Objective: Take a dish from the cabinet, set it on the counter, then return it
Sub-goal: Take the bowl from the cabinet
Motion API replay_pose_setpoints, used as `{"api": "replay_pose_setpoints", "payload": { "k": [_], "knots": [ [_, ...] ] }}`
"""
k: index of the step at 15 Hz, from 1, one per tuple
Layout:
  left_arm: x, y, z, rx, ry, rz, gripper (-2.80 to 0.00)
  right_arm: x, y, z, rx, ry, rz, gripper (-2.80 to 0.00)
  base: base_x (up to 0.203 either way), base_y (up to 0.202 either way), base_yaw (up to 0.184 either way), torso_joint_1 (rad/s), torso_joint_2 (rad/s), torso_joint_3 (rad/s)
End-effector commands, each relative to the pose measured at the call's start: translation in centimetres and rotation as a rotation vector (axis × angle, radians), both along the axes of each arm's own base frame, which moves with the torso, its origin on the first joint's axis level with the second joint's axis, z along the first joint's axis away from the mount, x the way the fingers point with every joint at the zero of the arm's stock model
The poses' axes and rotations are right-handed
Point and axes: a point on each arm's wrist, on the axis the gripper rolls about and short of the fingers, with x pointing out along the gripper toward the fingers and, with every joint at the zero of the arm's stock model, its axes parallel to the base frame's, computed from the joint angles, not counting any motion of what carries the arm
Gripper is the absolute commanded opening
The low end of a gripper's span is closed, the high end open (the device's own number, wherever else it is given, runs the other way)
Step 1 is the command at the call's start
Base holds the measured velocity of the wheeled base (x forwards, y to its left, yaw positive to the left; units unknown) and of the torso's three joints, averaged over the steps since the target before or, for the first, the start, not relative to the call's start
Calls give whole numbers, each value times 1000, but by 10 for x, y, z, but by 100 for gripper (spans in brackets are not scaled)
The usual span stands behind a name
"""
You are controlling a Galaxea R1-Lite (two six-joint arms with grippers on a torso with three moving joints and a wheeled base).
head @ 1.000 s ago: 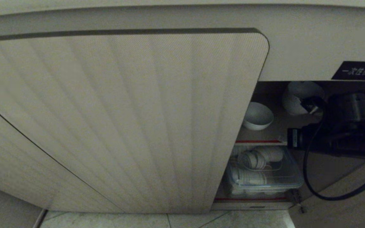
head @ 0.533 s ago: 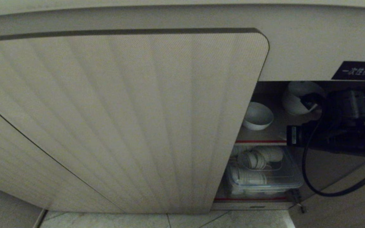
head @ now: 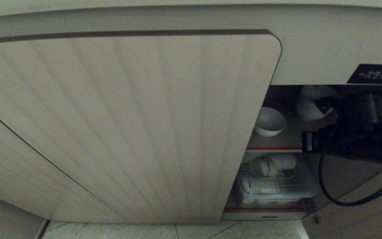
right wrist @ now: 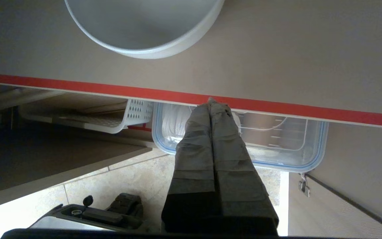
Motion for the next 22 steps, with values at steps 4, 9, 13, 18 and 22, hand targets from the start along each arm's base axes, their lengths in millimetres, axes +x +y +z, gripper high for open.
{"api": "replay_pose_setpoints", "payload": {
  "k": [4,9,13,18,22],
  "knots": [
    [0,0,0,0,0,1,-280,2,0,5,6,-28,-3,-280,0,0,0,0,0,0],
    [0,0,0,0,0,2,-280,4,1,7,10,-62,-1,-280,0,0,0,0,0,0],
    [0,0,0,0,0,1,-280,6,1,5,11,-75,-2,-280,0,0,0,0,0,0],
    [0,0,0,0,0,1,-280,12,2,2,-1,-82,-29,-280,0,0,0,0,0,0],
    [0,0,0,0,0,-1,-280,13,1,1,-9,-82,-47,-280,0,0,0,0,0,0]
  ]
}}
